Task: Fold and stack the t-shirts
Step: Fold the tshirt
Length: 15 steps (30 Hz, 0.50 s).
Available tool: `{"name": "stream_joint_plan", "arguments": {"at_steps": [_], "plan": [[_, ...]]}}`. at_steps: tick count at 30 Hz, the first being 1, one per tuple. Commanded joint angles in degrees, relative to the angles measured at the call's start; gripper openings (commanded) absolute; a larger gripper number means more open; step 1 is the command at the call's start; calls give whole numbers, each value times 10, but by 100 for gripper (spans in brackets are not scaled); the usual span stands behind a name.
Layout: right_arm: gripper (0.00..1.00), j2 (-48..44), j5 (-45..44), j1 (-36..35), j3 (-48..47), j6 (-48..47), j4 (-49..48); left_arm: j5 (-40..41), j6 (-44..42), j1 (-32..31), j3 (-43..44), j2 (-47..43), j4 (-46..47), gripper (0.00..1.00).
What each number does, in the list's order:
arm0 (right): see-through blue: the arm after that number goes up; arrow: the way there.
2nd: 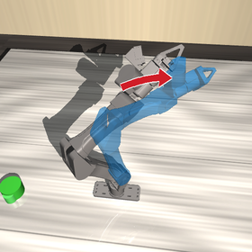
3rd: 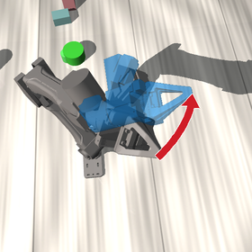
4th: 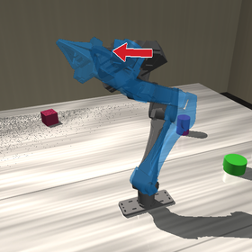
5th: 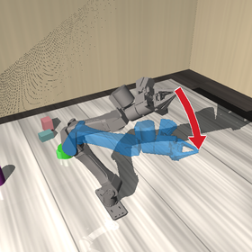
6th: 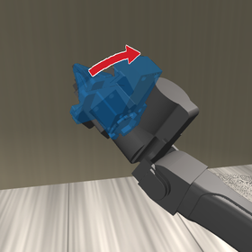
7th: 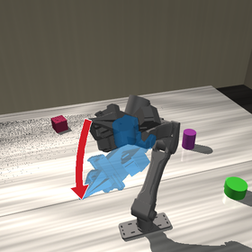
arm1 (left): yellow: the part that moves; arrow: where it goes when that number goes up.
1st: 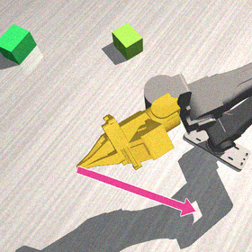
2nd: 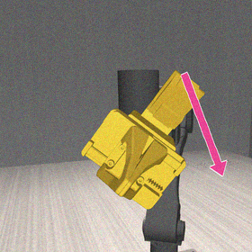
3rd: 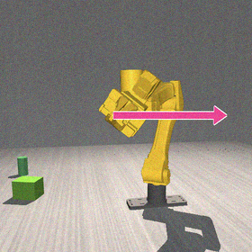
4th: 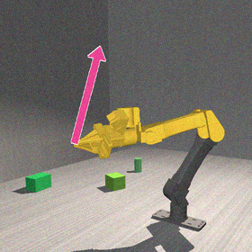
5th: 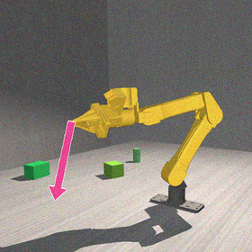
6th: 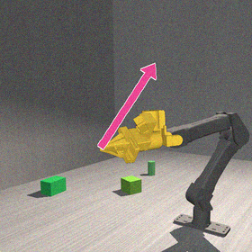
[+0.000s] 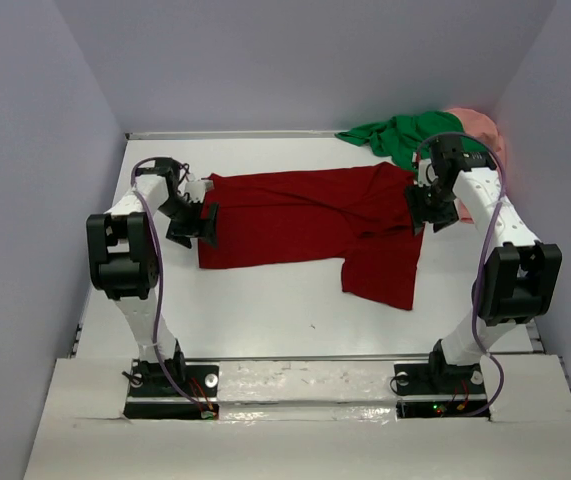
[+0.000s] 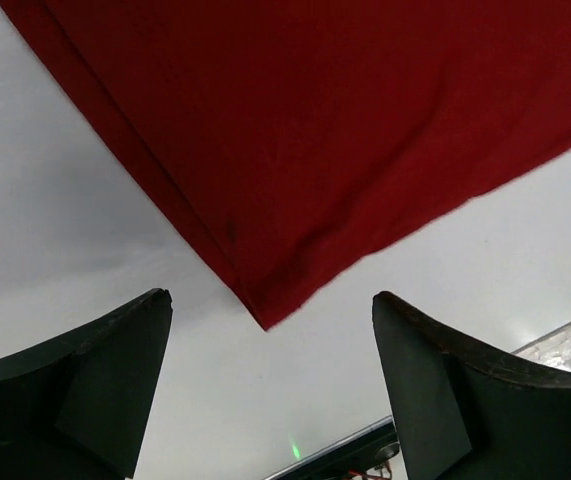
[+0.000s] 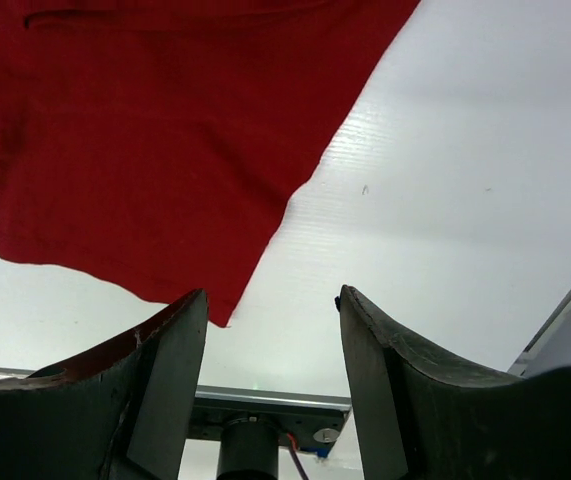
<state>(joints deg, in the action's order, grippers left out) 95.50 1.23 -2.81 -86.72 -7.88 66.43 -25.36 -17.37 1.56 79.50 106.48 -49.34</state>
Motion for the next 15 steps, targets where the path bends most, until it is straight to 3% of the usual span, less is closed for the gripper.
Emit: {"name": "stream_joint_plan", "arguments": {"at_steps": [1, 5, 15], "plan": [[61, -3, -9, 12, -30, -19, -8, 47, -40, 4, 35, 37, -75, 90], [61, -1, -6, 18, -25, -24, -27, 66, -57, 5, 27, 59, -82, 87], [60, 20, 1, 23, -8, -30, -50, 26, -107, 0, 30, 51, -136, 87]]}}
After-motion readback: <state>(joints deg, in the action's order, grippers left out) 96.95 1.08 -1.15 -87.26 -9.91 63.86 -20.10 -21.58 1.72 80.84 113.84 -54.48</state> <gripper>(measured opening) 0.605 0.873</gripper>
